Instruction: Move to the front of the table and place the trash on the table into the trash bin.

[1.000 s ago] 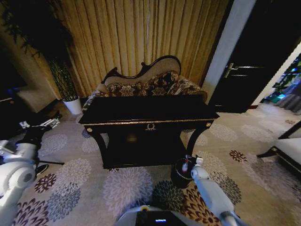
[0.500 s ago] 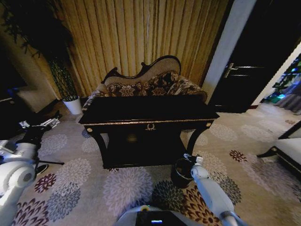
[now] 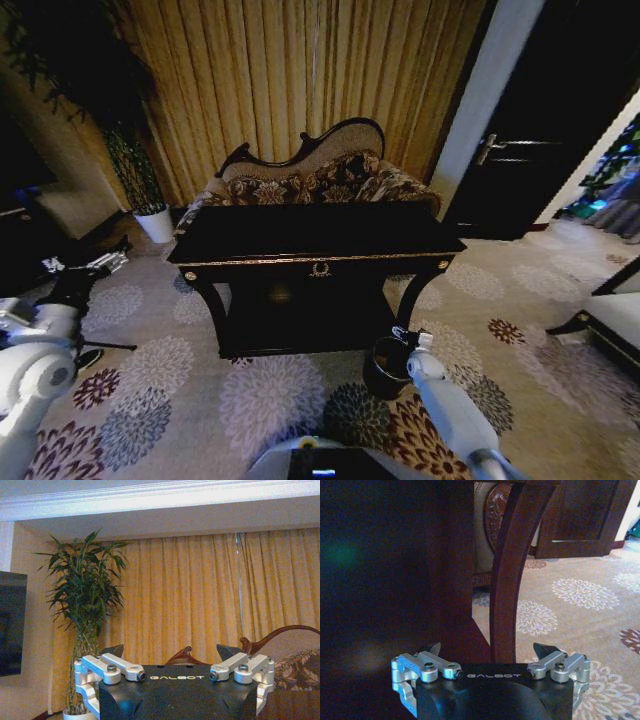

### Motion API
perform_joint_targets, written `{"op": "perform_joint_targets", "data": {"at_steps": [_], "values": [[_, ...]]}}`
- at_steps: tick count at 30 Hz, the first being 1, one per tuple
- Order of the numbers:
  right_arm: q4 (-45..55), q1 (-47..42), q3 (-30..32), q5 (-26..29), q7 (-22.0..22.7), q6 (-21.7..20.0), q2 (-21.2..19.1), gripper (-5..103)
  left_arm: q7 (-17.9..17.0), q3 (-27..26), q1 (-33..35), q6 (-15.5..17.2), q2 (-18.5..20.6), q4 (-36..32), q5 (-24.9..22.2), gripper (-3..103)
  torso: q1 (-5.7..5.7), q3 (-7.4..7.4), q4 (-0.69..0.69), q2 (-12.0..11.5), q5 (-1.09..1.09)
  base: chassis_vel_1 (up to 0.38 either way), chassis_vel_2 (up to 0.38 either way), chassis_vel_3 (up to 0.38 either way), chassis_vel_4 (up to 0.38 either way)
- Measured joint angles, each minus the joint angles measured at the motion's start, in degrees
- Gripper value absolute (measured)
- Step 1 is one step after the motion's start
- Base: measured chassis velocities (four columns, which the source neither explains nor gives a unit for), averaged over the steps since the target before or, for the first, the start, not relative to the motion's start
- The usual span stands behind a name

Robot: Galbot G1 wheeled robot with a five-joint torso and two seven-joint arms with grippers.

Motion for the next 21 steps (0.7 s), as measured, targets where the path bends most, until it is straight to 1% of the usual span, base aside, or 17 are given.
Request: {"op": "perform_joint_targets", "data": {"at_steps": [4,6,7,9,10,11,13,15,16,18,19,21], "values": [[3.6,-1.17,0.7,0.0,-0.13,-0.71,-0.15,100,0.06,0.07,-0.15,-0.05,0.0,0.02,0.01,100,0.0,0.0,0.0,0.0,0.01,0.0,0.0,0.0,0.0],[8.28,-2.75,1.43,0.07,-1.21,-1.94,-1.2,100,0.06,0.25,-0.46,-0.05,0.0,-0.01,0.0,100,0.0,0.0,0.02,0.0,0.0,0.0,0.0,0.0,0.0],[8.28,-2.75,1.43,0.07,-1.21,-1.94,-1.2,100,0.06,0.25,-0.46,-0.05,0.0,-0.01,0.0,100,0.0,0.0,0.02,0.0,0.0,0.0,0.0,0.0,0.0],[13.29,-5.45,2.8,-1.03,-4.72,-2.3,-2.63,100,0.06,0.27,-0.56,-0.05,0.0,-0.05,-0.06,100,0.0,0.0,-0.01,0.0,0.0,0.0,0.0,0.0,0.0],[16.34,-6.87,3.53,-1.17,-6.17,-2.35,-3.28,100,0.06,0.28,-0.6,-0.05,0.0,-0.05,-0.09,100,0.0,0.0,-0.04,0.0,0.0,0.0,0.0,0.0,0.0],[16.34,-6.87,3.53,-1.17,-6.17,-2.35,-3.28,100,0.06,0.28,-0.6,-0.05,0.0,-0.05,-0.09,100,0.0,0.0,-0.04,0.0,0.0,0.0,0.0,0.0,0.0],[22.24,-8.89,5.02,-1.16,-7.33,-2.13,-3.98,100,0.06,0.36,-0.91,-0.05,-0.03,-0.03,-0.13,100,0.0,0.0,-0.01,0.0,0.0,0.0,0.0,0.0,0.0],[24.09,-9.41,5.35,-1.15,-7.48,-1.66,-4.23,100,0.06,0.4,-1.01,-0.05,-0.03,0.01,-0.16,100,0.0,0.0,0.0,0.0,0.0,0.0,0.0,0.0,0.0],[27.15,-10.18,5.77,-0.63,-7.73,-1.06,-4.75,100,0.06,0.47,-1.16,-0.05,-0.03,0.05,-0.21,100,0.0,0.0,0.01,0.0,0.0,0.0,0.0,0.0,0.0],[34.41,-11.53,6.1,1.9,-7.93,-1.32,-5.95,100,0.05,0.62,-1.58,-0.05,0.09,0.09,-0.32,100,0.0,0.0,0.0,0.0,-0.01,0.0,0.0,0.0,0.0],[34.41,-11.53,6.1,1.9,-7.93,-1.32,-5.95,100,0.05,0.62,-1.58,-0.05,0.09,0.09,-0.32,100,0.0,0.0,0.0,0.0,-0.01,0.0,0.0,0.0,0.0],[40.69,-12.17,6.07,4.31,-7.82,-3.68,-7.17,100,0.05,0.9,-2.17,-0.05,0.14,0.14,-0.36,100,0.0,0.0,0.0,0.0,0.0,0.0,0.0,0.0,0.0]]}}
